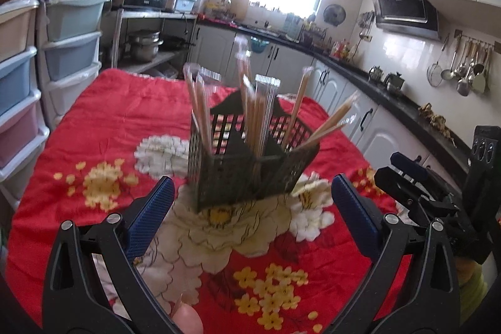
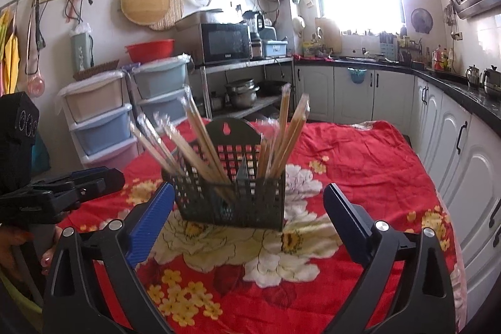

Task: Organize utensils

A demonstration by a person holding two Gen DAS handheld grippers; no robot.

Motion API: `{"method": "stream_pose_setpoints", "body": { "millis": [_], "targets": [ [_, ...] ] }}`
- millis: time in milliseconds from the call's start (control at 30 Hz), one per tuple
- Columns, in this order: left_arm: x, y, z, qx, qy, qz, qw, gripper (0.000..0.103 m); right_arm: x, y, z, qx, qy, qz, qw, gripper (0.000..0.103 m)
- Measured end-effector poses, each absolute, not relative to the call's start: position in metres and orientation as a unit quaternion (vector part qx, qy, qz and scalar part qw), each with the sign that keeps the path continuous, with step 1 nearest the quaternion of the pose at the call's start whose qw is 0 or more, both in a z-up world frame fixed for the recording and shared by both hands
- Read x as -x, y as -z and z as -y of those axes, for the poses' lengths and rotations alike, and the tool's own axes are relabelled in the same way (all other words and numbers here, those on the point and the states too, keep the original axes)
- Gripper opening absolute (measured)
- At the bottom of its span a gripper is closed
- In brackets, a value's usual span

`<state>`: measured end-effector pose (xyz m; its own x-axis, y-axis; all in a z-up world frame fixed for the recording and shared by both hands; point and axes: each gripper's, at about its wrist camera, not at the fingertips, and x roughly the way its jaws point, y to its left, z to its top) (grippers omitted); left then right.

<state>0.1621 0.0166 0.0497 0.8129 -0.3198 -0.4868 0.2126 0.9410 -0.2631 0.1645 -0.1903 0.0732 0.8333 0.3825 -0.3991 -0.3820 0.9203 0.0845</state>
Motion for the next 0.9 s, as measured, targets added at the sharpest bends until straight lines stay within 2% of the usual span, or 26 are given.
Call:
{"method": "stream_pose_setpoints", "body": {
  "millis": [467, 900],
  "targets": [
    [-0.153, -0.003, -0.011, 0.092, 0.119, -0.324, 0.934, 0.092, -0.152, -0.035, 0.186, 0.018, -0.182, -0.244, 0.952, 0.095],
    [-0.127, 0.003, -0.005, 0.075, 0.064, -0.262, 0.96, 0.092, -0.126, -0.019, 0.199, 0.017, -0.149, -0.2, 0.968, 0.096]
  ]
}}
